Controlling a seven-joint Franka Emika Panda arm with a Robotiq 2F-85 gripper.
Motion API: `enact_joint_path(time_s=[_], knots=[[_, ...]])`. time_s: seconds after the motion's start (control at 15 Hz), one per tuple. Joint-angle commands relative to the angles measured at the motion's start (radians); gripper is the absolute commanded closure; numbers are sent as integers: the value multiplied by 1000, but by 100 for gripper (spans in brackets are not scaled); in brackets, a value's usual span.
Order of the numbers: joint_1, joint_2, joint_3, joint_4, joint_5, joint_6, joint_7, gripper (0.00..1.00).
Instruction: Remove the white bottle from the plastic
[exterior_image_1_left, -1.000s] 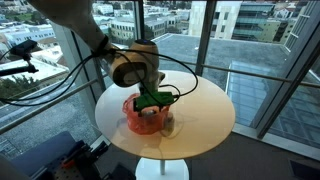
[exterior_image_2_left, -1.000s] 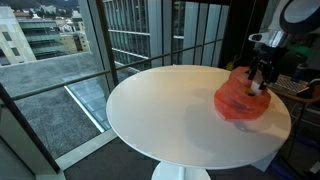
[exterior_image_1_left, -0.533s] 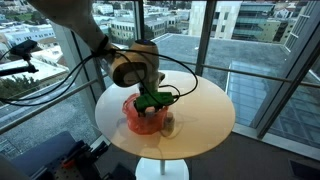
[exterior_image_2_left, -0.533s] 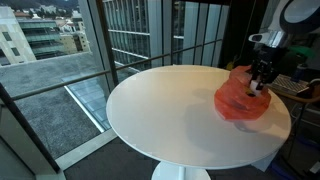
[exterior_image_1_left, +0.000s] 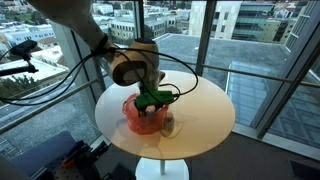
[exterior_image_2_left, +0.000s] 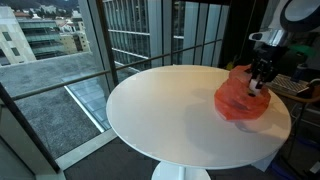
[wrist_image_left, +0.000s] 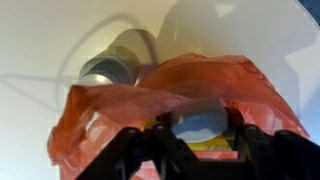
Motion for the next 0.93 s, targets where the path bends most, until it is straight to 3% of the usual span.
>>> enact_joint_path(time_s=[0.0, 0.4, 0.87], knots=[[-7, -70, 9, 1, 23, -57, 12, 73], [11, -166, -12, 29, 71, -186, 41, 73], [14, -251, -54, 118, 52, -326, 185, 73]])
